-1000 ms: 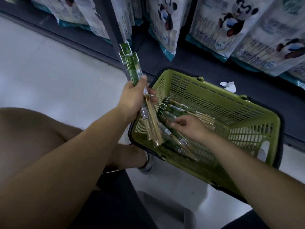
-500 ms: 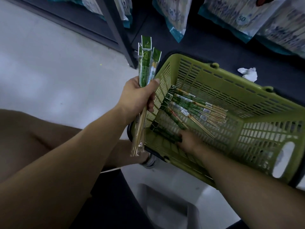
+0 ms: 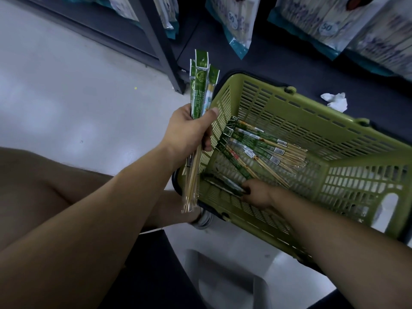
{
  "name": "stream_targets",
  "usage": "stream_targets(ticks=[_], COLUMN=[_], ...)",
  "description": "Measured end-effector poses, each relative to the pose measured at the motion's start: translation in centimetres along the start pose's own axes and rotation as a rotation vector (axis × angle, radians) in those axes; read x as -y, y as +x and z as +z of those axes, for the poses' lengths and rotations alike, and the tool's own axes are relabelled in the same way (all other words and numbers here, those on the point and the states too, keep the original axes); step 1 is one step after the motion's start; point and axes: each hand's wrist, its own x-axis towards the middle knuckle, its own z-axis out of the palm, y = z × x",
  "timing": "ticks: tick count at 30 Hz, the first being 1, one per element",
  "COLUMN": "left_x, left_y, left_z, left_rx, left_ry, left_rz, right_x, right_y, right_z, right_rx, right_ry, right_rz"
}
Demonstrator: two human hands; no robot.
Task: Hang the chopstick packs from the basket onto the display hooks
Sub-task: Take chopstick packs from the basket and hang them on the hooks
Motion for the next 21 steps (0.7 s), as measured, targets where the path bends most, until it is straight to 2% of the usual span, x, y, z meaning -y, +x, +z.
stream_targets(ticks=[3,8,10,15,17,21], left_x=[0.1,-0.1,-0.1,0.1,-0.4,-1.2], left_y=[-0.1,-0.4,-0.7,-1.9,-2.2,-2.5], left_z=[0.1,0.4,0.7,2.4,3.4,4.3], left_rx=[-0.004,-0.019,-0.014,0.059,0.094,0.003], left_ry=[0.006,0.053,0.083,0.06,0.034,-0.013], left_rz=[0.008,-0.023,-0.032,-0.027,0.003,0.007], right_x=[-0.1,0.0,0.4,6.0,8.9,12.3], right_y=[-0.5,-2.6,-4.2,-8.8,-10.2,-11.9], right_z=[-0.1,-2.1,-3.7,-8.3,-9.2,-8.9], right_rx=[0.016,-0.011,-0.122,-0.591,-0.653,-0.668], right_ry=[-0.045,0.015,0.127,0.481,0.549,0.411], right_rz=[-0.009,0.034,0.002,-0.213,-0.325,-0.461])
